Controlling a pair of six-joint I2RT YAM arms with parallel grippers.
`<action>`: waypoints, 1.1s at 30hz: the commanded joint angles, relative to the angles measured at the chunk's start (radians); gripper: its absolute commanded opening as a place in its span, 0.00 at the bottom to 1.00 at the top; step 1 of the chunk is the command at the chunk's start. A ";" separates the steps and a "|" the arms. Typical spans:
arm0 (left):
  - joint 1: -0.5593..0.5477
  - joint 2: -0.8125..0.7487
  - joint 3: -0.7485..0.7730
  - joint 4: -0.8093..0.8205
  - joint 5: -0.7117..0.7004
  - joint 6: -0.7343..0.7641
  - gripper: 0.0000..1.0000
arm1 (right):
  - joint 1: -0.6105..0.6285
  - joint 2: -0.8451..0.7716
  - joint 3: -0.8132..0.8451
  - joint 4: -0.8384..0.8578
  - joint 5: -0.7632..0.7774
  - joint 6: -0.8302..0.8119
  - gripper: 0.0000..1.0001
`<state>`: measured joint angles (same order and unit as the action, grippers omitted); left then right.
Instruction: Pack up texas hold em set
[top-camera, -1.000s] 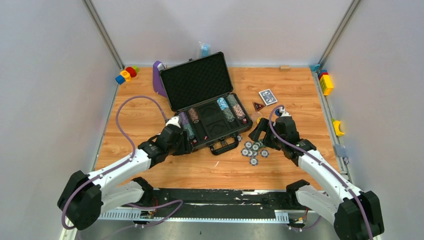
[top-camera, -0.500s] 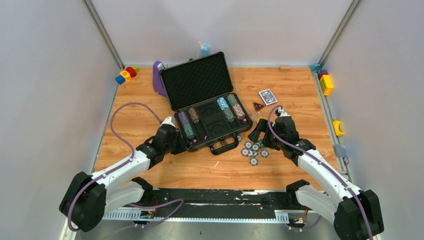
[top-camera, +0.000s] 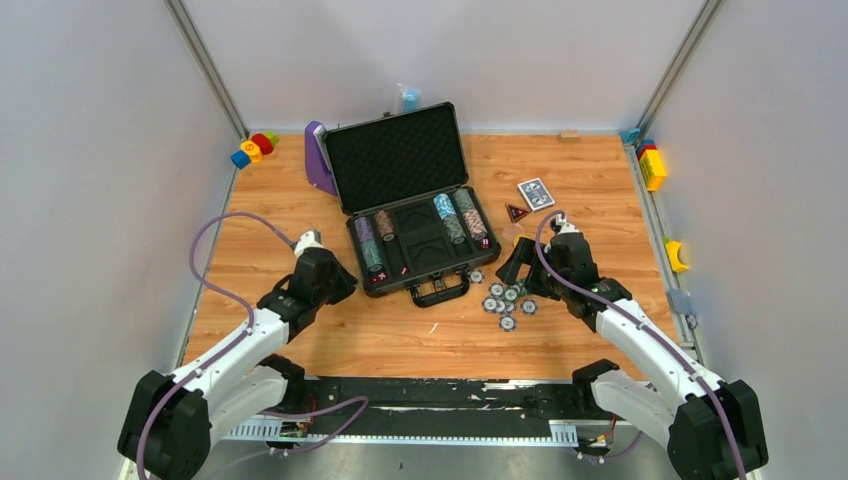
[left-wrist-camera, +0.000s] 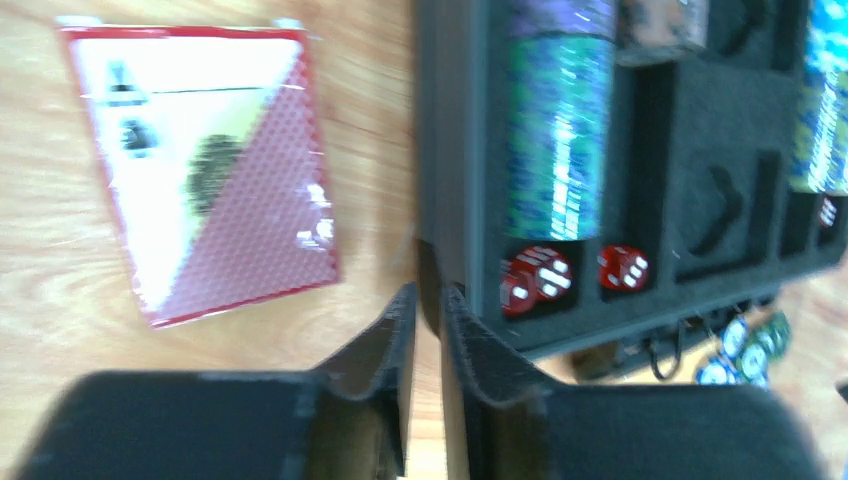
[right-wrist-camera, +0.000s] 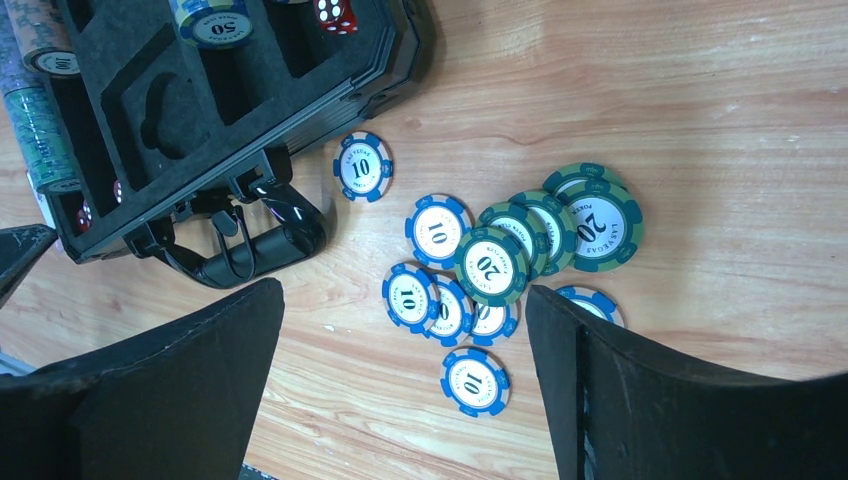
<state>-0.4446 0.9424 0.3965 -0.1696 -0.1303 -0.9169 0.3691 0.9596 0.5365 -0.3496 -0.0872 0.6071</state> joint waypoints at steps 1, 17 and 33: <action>0.042 -0.031 0.000 -0.117 -0.142 0.039 0.16 | 0.002 -0.016 0.020 0.029 0.013 -0.024 0.93; 0.042 -0.100 0.173 -0.220 0.073 0.310 0.51 | -0.007 0.098 0.154 -0.087 0.319 -0.015 0.92; 0.042 -0.135 0.148 -0.067 0.090 0.437 0.62 | -0.117 0.488 0.409 -0.059 0.311 0.086 0.85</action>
<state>-0.4049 0.8387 0.5545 -0.3386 -0.0425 -0.5194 0.2611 1.3808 0.8791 -0.4358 0.2256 0.6437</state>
